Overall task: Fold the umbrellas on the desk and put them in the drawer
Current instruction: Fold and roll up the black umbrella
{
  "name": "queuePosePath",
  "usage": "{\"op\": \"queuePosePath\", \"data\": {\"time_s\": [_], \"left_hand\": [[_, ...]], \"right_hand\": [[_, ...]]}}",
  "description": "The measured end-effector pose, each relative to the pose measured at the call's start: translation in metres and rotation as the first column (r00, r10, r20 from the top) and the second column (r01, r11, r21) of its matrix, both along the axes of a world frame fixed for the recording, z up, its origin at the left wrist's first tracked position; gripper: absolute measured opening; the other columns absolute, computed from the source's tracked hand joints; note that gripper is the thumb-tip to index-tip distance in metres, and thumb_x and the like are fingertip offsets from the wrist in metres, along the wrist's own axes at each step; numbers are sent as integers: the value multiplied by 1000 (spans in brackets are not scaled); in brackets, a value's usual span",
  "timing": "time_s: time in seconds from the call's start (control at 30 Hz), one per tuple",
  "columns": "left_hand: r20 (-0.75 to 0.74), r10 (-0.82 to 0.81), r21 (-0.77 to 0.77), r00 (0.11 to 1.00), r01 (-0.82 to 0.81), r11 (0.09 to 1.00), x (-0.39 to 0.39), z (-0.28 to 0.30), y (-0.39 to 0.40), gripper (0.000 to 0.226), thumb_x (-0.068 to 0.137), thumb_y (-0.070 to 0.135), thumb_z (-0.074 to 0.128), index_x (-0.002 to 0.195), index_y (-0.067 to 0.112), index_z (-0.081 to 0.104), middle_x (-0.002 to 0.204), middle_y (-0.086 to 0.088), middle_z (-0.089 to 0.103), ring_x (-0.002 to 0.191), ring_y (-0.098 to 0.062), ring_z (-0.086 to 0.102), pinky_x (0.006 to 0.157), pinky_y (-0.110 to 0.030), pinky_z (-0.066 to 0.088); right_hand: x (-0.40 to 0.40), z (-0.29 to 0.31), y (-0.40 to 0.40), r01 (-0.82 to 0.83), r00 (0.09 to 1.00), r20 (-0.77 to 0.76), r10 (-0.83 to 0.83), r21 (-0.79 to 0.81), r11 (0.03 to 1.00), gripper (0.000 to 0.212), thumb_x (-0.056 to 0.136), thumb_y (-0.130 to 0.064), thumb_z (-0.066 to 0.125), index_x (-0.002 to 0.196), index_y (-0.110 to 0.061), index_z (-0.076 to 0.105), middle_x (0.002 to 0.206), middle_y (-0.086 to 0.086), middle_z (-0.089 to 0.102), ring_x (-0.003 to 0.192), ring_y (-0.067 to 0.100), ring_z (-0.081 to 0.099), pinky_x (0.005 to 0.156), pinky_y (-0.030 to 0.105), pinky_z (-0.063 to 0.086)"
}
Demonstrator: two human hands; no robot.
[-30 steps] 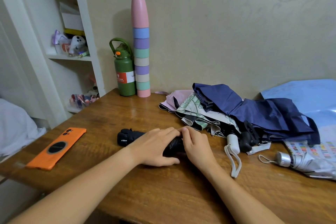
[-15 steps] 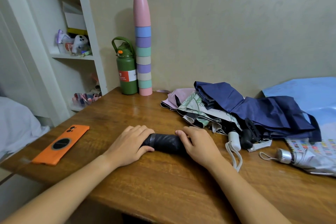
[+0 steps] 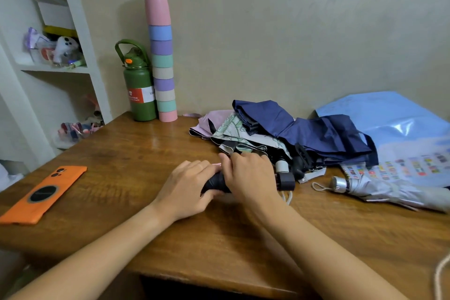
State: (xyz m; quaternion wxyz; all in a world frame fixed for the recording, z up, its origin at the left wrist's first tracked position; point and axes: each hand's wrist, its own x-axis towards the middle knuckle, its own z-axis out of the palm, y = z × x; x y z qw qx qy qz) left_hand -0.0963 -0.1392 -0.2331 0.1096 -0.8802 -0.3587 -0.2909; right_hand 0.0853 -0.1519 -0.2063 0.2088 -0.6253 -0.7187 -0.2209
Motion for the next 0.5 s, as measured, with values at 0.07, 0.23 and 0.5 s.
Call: {"op": "queuePosePath", "data": {"time_s": [0.07,0.23,0.5], "left_hand": [[53,-41,-9,998,42,999,27,0,-8,48,82,60,67,114,23,70,98,8,72,90,-15,67,76,-31,51],[102,-213,-61,972,220,974,100,1,-33,50,78,64,72,112,26,70,95,11,70,86,-11,64,79,-32,49],[192,-381,-234,904,420,877,191,-16,-60,51,86,44,65,136,36,59,122,16,55,115,-4,51,105,-26,37]], "right_hand": [[26,1,-11,24,999,28,-24,-15,1000,54,101,-53,28,84,-21,69,77,3,68,73,29,65,67,39,36],[108,-8,-62,72,994,-87,-66,64,995,50,103,-44,28,62,-23,48,61,1,61,59,28,60,64,40,42],[230,-41,-111,176,981,-89,-173,32,984,50,103,-52,30,82,-20,63,75,0,62,73,27,61,67,38,35]]}}
